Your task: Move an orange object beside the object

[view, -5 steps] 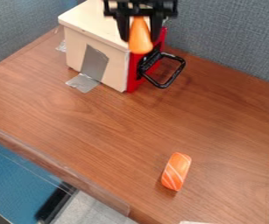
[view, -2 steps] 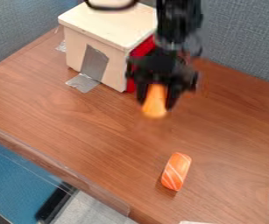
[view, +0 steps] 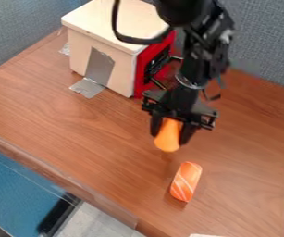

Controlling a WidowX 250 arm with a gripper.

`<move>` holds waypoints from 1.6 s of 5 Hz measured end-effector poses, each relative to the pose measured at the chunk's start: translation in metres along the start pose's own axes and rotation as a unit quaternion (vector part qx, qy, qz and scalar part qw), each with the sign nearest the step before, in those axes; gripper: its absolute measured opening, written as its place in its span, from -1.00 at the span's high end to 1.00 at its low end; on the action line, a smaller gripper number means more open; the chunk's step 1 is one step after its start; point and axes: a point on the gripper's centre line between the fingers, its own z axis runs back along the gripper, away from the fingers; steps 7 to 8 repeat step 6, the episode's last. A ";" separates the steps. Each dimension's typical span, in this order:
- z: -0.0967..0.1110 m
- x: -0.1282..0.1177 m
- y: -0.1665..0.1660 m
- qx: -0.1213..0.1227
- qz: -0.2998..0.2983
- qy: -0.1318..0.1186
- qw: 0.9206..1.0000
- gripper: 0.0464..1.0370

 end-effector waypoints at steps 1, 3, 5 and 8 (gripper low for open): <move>-0.005 -0.007 -0.002 0.006 0.004 0.005 1.000 -0.30; -0.009 -0.015 -0.004 0.014 0.009 0.023 1.000 -0.93; 0.033 -0.023 -0.004 -0.022 0.010 -0.012 1.000 -0.93; 0.057 -0.024 -0.004 -0.048 -0.008 -0.022 0.999 -0.93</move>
